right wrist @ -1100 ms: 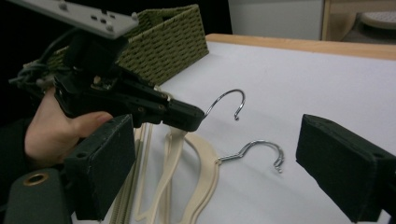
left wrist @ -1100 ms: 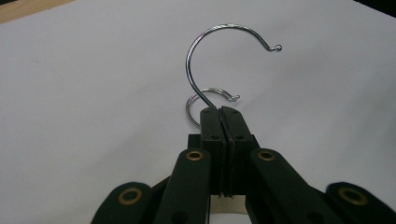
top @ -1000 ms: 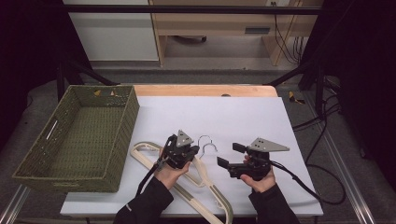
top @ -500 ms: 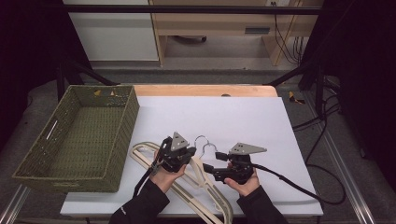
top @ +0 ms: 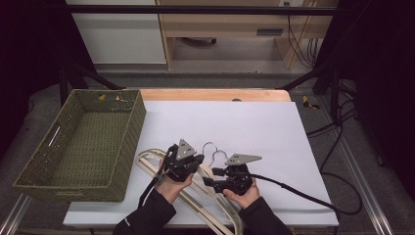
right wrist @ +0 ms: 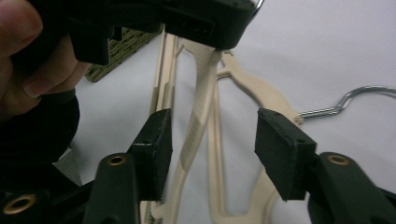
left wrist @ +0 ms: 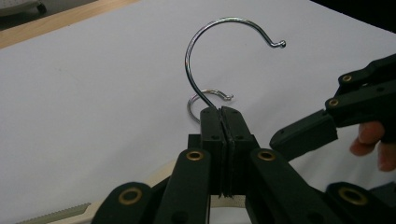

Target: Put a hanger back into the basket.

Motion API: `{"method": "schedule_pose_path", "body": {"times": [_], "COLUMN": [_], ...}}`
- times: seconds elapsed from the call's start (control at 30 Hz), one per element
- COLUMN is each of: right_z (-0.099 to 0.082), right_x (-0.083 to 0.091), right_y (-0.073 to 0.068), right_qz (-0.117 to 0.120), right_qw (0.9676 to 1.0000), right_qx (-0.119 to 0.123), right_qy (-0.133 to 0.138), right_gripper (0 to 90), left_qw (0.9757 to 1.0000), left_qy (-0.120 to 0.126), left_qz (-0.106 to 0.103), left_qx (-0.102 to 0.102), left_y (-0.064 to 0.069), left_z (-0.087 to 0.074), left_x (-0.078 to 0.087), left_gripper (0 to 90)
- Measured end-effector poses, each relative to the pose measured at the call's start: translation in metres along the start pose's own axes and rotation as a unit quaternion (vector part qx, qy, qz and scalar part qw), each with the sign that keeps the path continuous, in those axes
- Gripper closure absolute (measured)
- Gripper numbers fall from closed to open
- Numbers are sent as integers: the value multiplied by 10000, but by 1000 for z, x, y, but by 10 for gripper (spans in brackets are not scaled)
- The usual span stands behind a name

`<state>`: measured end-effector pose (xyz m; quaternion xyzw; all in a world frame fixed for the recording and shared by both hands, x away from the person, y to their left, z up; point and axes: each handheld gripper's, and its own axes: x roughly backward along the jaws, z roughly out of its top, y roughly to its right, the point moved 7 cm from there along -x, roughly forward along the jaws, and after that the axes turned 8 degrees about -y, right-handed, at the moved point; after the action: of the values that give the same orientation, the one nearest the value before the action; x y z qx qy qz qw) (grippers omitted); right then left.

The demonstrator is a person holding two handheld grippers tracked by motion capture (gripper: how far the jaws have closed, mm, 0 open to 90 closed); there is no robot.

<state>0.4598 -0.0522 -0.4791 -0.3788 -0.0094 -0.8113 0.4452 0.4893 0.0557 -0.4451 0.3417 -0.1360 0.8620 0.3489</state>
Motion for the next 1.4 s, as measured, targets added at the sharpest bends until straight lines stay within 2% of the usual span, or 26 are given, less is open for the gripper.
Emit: {"method": "schedule_pose_path", "body": {"times": [0.2,0.33,0.47,0.6,0.7,0.8,0.9,1.0,1.07,1.13,1.23,1.33,1.4], "right_z": [-4,-4,-3,-3,-2,-2,-1,0,1,1,2,3,3], "right_x": [-12,-16,-17,-17,-17,-17,-16,-15,-14,-13,-12,-10,-8], "right_y": [-4,-5,-5,-6,-6,-7,-9,-11,-12,-13,-15,-17,-17], "right_qz": [134,305,433,539,571,581,694,828,892,949,1000,1077,1092], "right_qw": [9997,9991,9981,9965,9962,9953,9943,9929,9920,9912,9903,9892,9889], "right_qx": [-9,-190,-334,-538,-586,-706,-760,-814,-861,-894,-944,-967,-982], "right_qy": [-181,-230,-289,-332,-311,-323,-288,-252,-242,-223,-207,-218,-236], "right_gripper": [642,726,782,797,803,812,827,842,849,856,864,867,867], "left_qw": [10000,10000,10000,10000,9999,9995,9994,9988,9985,9975,9967,9958,9957], "left_qy": [35,35,53,53,69,128,159,251,323,420,554,607,627], "left_qz": [-12,-12,5,-1,-131,-294,-314,-432,-451,-566,-586,-673,-684], "left_qx": [1,2,-2,-38,-9,46,0,25,-15,-45,-118,-105,-57], "left_y": [0,0,0,0,0,-2,-5,-10,-14,-18,-24,-31,-35], "left_z": [0,-1,-1,-1,-2,-2,-3,-5,-7,-9,-12,-17,-21], "left_x": [0,1,1,2,5,11,20,32,39,47,56,64,69], "left_gripper": [884,884,884,881,865,759,686,555,445,352,207,127,110]}}
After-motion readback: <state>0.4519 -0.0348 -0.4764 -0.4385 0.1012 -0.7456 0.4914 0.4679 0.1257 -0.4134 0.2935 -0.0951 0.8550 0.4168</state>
